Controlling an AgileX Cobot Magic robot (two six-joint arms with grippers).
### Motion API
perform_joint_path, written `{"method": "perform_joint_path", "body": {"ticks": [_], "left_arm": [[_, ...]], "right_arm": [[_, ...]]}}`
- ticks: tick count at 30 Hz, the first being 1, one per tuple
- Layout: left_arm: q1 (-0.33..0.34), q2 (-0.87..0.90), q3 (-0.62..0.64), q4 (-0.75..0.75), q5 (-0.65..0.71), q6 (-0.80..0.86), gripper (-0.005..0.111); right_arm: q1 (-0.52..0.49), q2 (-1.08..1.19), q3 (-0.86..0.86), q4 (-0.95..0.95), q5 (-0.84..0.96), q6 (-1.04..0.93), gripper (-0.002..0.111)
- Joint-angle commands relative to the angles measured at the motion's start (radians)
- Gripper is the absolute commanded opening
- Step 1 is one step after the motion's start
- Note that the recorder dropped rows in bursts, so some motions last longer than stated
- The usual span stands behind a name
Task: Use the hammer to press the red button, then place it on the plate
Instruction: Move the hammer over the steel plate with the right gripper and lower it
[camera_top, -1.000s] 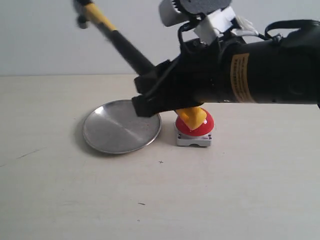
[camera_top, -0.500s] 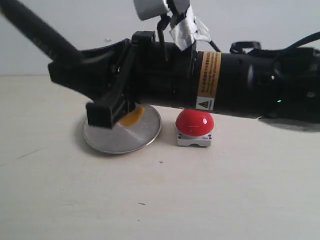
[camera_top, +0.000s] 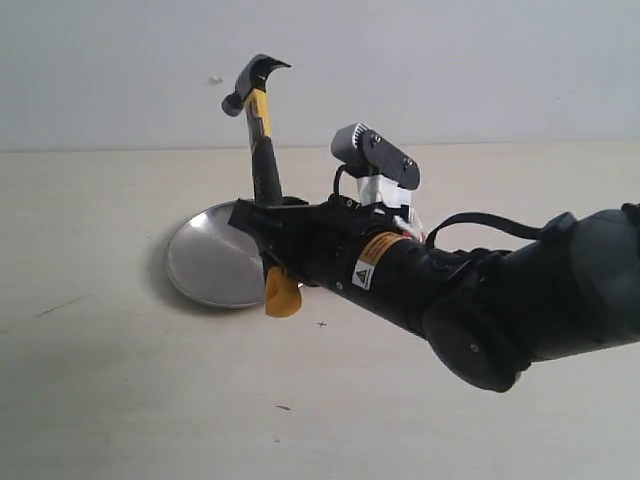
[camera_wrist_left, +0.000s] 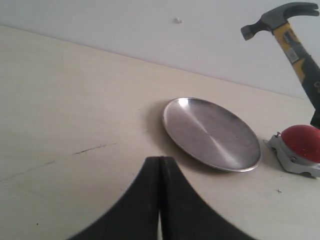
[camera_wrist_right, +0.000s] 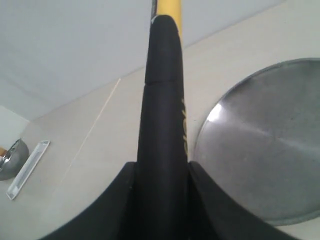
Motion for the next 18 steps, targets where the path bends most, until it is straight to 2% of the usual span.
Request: {"method": "perform_joint_path", "body": {"ticks": [1, 4, 10, 18], "left_arm": [[0.003, -0.006, -0.001, -0.005, -0.003, -0.008, 0.0], [0.003, -0.006, -0.001, -0.005, -0.003, -0.008, 0.0], [0.003, -0.006, -0.001, -0.005, -0.003, -0.008, 0.0], [0.003, -0.006, -0.001, -0.005, -0.003, -0.008, 0.0]], "right_arm": [[0.005, 0.032, -0.025, 0.071, -0.115, -0.018, 0.0], [0.005, 0.071, -0.053, 0.092, -0.09, -0.018, 0.0], [0.005, 0.148, -0.228, 0.055, 0.189, -0.018, 0.0], [0.005, 0.223, -0.296, 0.09, 0.194, -0.018, 0.0]]}}
